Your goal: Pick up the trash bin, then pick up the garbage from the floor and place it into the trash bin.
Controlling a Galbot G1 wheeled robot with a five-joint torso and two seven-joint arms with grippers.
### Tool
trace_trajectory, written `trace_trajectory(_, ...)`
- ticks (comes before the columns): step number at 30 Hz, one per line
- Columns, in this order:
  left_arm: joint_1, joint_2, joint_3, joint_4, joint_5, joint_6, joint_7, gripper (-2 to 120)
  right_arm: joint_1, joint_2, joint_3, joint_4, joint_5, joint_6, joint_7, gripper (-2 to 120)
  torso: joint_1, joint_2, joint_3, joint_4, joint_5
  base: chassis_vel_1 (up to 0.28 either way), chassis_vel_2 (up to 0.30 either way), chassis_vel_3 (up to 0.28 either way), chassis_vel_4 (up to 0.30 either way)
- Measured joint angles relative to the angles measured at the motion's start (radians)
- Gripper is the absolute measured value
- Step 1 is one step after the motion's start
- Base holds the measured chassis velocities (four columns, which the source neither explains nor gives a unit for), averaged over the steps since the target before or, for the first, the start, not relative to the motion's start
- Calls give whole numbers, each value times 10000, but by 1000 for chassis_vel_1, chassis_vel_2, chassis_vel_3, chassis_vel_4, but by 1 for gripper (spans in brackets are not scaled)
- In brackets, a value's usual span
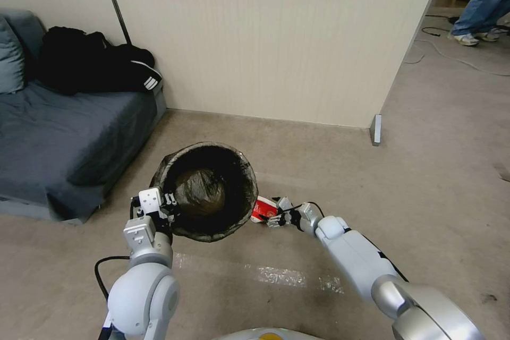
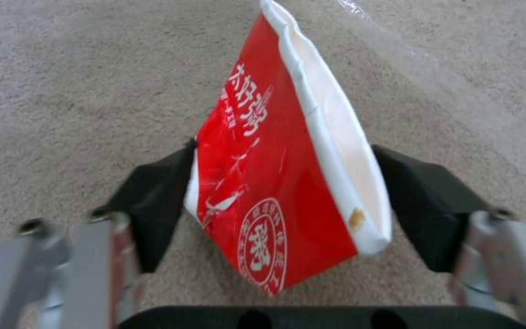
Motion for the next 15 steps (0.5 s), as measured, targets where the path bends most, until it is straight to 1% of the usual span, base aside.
trace_trajectory(2, -2, -20, 31, 0, 22, -8, 1, 2, -60, 0, 30, 13, 39, 9, 0, 59, 0, 0, 0, 0, -1, 0, 0, 0, 0)
trace_trajectory(3, -2, -20, 31, 0, 22, -8, 1, 2, -60, 0, 30, 13, 39, 9, 0, 59, 0, 0, 0, 0, -1, 0, 0, 0, 0)
trace_trajectory(6, 1, -11, 30, 0, 25, -13, 3, 2, -91, -5, 61, 21, 66, 29, 4, 43, 0, 0, 0, 0, 0, 0, 0, 0, 0)
trace_trajectory(7, 1, -11, 30, 0, 25, -13, 3, 2, -91, -5, 61, 21, 66, 29, 4, 43, 0, 0, 0, 0, 0, 0, 0, 0, 0)
trace_trajectory(9, -24, -1, 32, 20, 24, -16, 5, 2, -97, -9, 107, 21, 81, 69, 17, 32, 0, 0, 0, 0, 0, 0, 0, 0, 0)
trace_trajectory(10, -24, -1, 32, 20, 24, -16, 5, 2, -97, -9, 107, 21, 81, 69, 17, 32, 0, 0, 0, 0, 0, 0, 0, 0, 0)
trace_trajectory(11, -40, -12, 47, 46, 24, -15, 6, 2, -103, -10, 112, 21, 89, 86, 21, 25, 0, 0, 0, 0, 0, 0, 0, 0, 0)
trace_trajectory(12, -40, -12, 47, 46, 24, -15, 6, 2, -103, -10, 112, 21, 89, 86, 21, 25, 0, 0, 0, 0, 0, 0, 0, 0, 0)
trace_trajectory(14, -59, -21, 76, 91, 24, -16, 8, 2, -108, -9, 118, 25, 105, 104, 36, 15, 1, 0, 0, 0, 0, 0, 0, 0, 0)
trace_trajectory(15, -59, -21, 76, 91, 24, -16, 8, 2, -108, -9, 118, 25, 105, 104, 36, 15, 1, 0, 0, 0, 0, 0, 0, 0, 0)
